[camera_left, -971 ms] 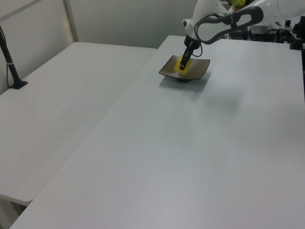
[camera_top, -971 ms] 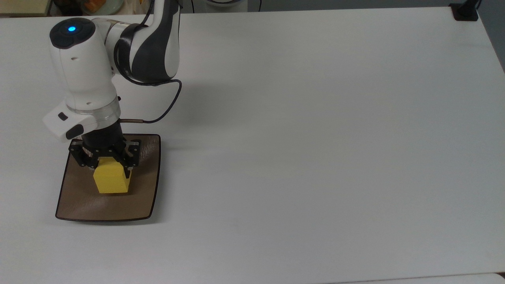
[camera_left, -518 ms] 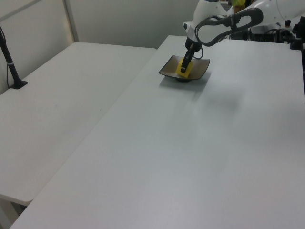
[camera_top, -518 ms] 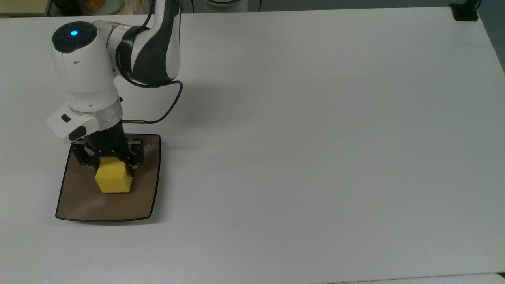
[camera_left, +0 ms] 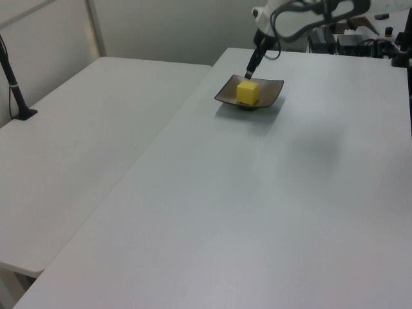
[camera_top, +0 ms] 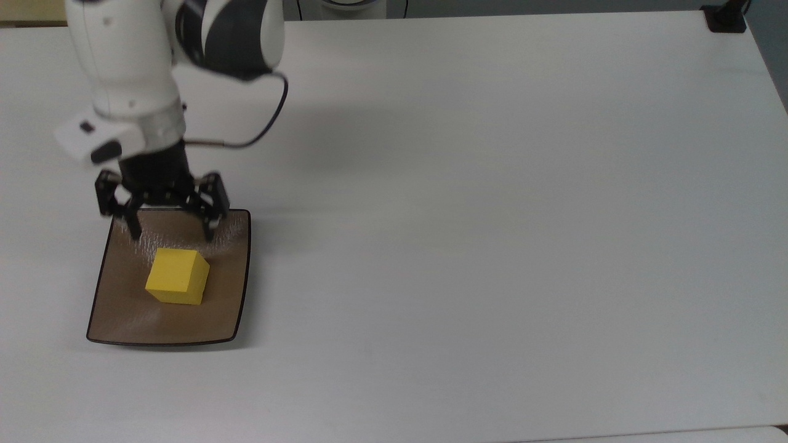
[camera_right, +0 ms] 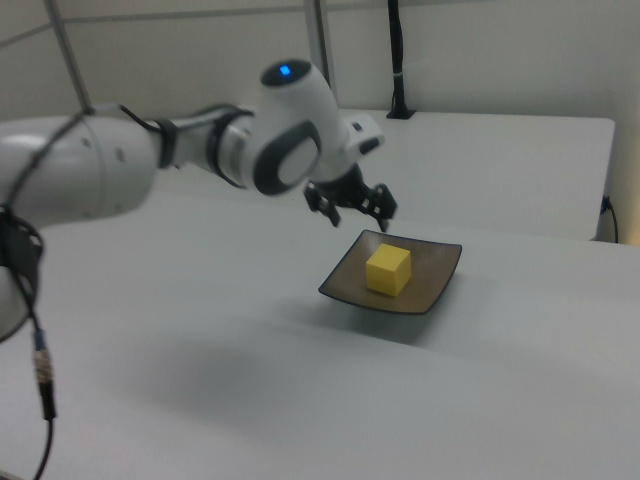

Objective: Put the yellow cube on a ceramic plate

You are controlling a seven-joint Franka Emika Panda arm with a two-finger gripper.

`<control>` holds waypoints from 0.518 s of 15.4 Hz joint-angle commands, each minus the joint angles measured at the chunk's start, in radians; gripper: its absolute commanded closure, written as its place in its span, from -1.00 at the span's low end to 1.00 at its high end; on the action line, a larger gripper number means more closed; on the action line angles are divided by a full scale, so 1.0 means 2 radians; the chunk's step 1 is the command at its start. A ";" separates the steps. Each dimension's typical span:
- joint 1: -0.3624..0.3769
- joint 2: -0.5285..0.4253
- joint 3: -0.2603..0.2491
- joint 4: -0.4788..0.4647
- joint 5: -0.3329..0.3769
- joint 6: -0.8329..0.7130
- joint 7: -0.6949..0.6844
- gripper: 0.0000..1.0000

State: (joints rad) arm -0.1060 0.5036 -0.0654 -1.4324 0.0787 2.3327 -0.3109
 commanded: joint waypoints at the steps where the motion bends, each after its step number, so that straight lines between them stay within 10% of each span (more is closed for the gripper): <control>1: 0.034 -0.137 -0.006 -0.073 0.007 -0.172 0.058 -1.00; 8: 0.100 -0.254 -0.016 -0.073 0.009 -0.391 0.132 -1.00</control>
State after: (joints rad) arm 0.0203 0.0874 -0.0641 -1.5123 0.0791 1.6409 -0.1085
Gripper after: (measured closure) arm 0.000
